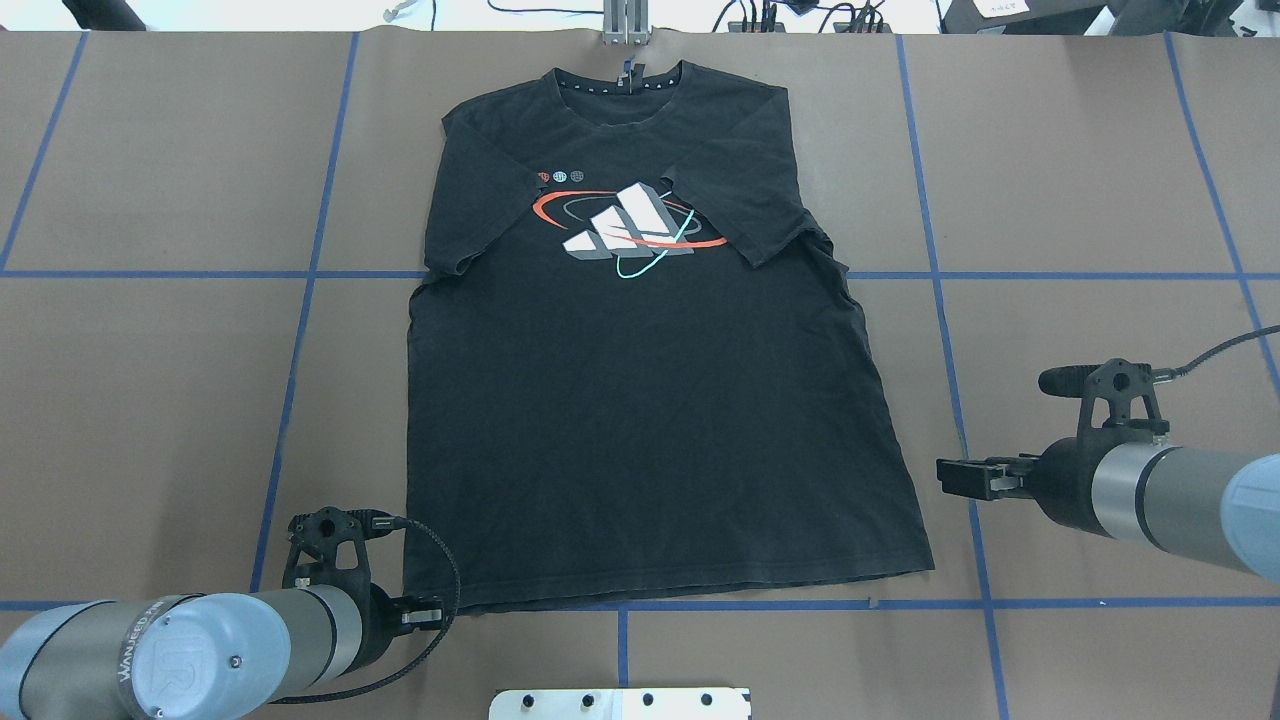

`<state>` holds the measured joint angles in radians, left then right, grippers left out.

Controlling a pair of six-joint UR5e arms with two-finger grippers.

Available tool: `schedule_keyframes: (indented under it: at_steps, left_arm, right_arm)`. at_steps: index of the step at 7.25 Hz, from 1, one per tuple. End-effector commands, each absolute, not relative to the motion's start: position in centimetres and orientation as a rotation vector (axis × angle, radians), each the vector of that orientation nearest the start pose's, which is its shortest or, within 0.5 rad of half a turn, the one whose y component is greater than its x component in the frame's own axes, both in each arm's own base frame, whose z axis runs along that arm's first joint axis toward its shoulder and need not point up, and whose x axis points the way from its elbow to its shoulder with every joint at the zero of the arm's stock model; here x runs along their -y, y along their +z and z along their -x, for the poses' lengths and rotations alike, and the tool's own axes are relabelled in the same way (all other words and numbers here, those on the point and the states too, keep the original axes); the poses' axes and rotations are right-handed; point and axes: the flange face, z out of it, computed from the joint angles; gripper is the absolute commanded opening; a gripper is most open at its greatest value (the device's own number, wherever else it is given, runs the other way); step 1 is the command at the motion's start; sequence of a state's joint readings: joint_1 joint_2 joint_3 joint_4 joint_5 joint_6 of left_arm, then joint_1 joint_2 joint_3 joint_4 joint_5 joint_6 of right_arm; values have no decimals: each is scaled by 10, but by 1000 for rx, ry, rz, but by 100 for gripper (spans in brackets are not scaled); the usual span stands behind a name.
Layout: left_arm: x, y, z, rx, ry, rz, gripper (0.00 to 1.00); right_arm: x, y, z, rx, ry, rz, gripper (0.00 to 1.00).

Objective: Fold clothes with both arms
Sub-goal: 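Move both grippers down to the shirt's hem corners nearest the robot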

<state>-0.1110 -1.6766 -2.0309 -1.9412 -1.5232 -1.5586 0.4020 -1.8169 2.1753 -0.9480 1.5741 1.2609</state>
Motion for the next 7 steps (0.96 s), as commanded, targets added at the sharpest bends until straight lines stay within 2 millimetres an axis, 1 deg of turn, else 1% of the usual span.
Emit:
schedule_keyframes:
  at_steps: [1, 2, 3, 4, 5, 6, 7]
  left_arm:
    - [196, 351, -494, -937, -117, -104, 0]
    - [199, 349, -491, -942, -123, -107, 0]
    - [199, 346, -490, -948, -125, -108, 0]
    - [200, 340, -486, -960, -127, -109, 0]
    - [200, 335, -483, -971, -131, -113, 0]
    - [201, 334, -481, -969, -135, -116, 0]
    - [200, 332, -478, -974, -136, -116, 0]
  right_arm:
    - [279, 411, 319, 919, 80, -337, 100]
    - [277, 414, 321, 910, 79, -339, 100]
    - [269, 423, 324, 881, 95, -346, 100]
    - [252, 440, 325, 844, 117, -335, 99]
    - [232, 448, 339, 828, 130, -334, 98]
    - [219, 453, 360, 821, 116, -359, 95]
    - [221, 454, 376, 818, 117, -361, 81]
